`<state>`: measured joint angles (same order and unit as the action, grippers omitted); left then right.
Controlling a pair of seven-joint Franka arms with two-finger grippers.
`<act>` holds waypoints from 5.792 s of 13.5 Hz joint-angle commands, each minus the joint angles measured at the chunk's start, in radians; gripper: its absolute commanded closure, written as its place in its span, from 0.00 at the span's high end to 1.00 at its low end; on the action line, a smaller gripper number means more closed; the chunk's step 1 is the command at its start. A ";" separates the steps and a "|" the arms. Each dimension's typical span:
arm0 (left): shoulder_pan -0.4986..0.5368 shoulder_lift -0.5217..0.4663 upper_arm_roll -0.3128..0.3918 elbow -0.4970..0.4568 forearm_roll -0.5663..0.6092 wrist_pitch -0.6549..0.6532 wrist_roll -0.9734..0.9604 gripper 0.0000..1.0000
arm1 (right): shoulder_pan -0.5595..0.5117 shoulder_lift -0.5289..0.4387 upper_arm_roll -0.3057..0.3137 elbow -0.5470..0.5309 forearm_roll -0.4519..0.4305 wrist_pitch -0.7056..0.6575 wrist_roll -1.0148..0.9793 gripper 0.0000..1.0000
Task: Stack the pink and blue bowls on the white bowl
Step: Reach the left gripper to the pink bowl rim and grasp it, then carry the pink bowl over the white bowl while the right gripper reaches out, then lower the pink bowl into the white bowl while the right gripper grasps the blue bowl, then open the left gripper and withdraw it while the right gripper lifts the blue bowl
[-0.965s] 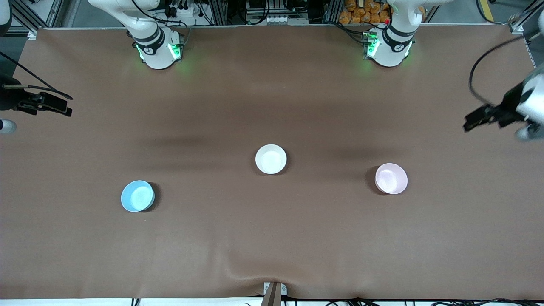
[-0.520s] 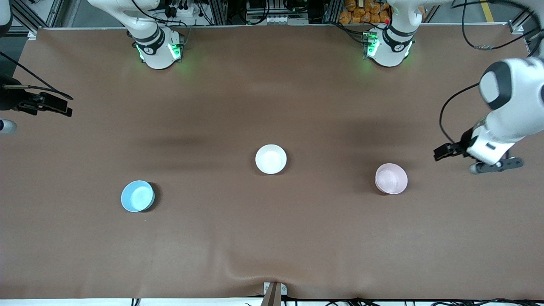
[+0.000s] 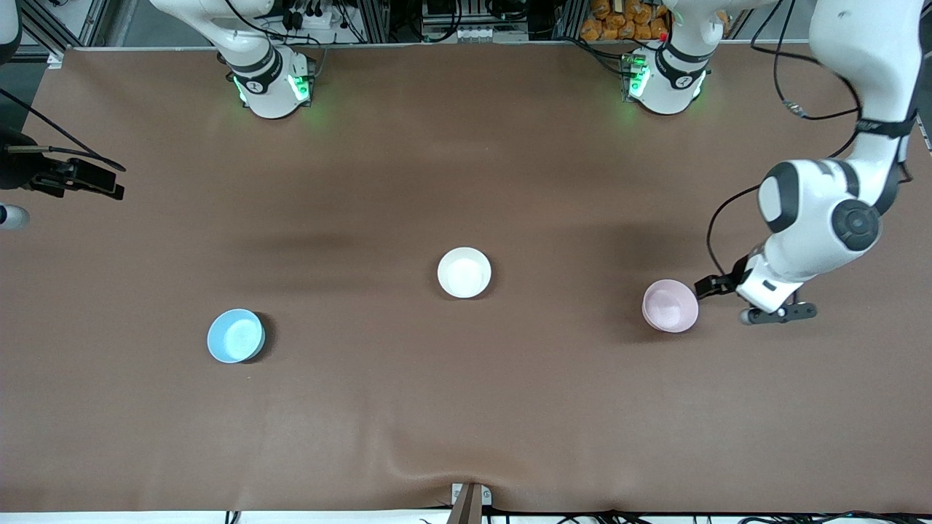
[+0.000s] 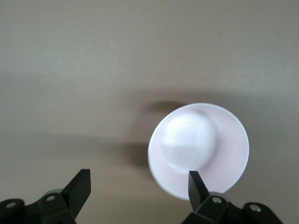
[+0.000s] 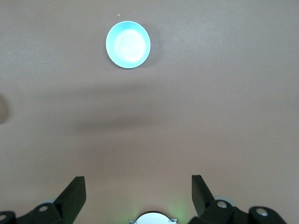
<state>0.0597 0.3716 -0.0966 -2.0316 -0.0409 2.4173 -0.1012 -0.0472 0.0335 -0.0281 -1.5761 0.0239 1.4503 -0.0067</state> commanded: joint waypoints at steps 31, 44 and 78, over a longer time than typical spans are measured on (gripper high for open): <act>-0.213 0.159 -0.460 0.361 0.013 -0.181 -0.571 0.00 | -0.042 0.072 -0.009 -0.102 0.010 0.203 0.014 1.00; -0.267 0.355 -0.454 0.369 0.122 -0.001 -0.577 0.00 | 0.059 0.342 -0.009 -0.131 0.008 0.588 0.183 1.00; 0.121 -0.267 -0.400 0.587 0.131 -0.799 -0.343 1.00 | -0.002 0.401 -0.004 -0.271 0.065 0.845 0.182 0.00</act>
<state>0.1277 0.1268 -0.4882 -1.4457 0.0709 1.6623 -0.5145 -0.0437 0.4885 -0.0461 -1.8266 0.0817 2.3155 0.1821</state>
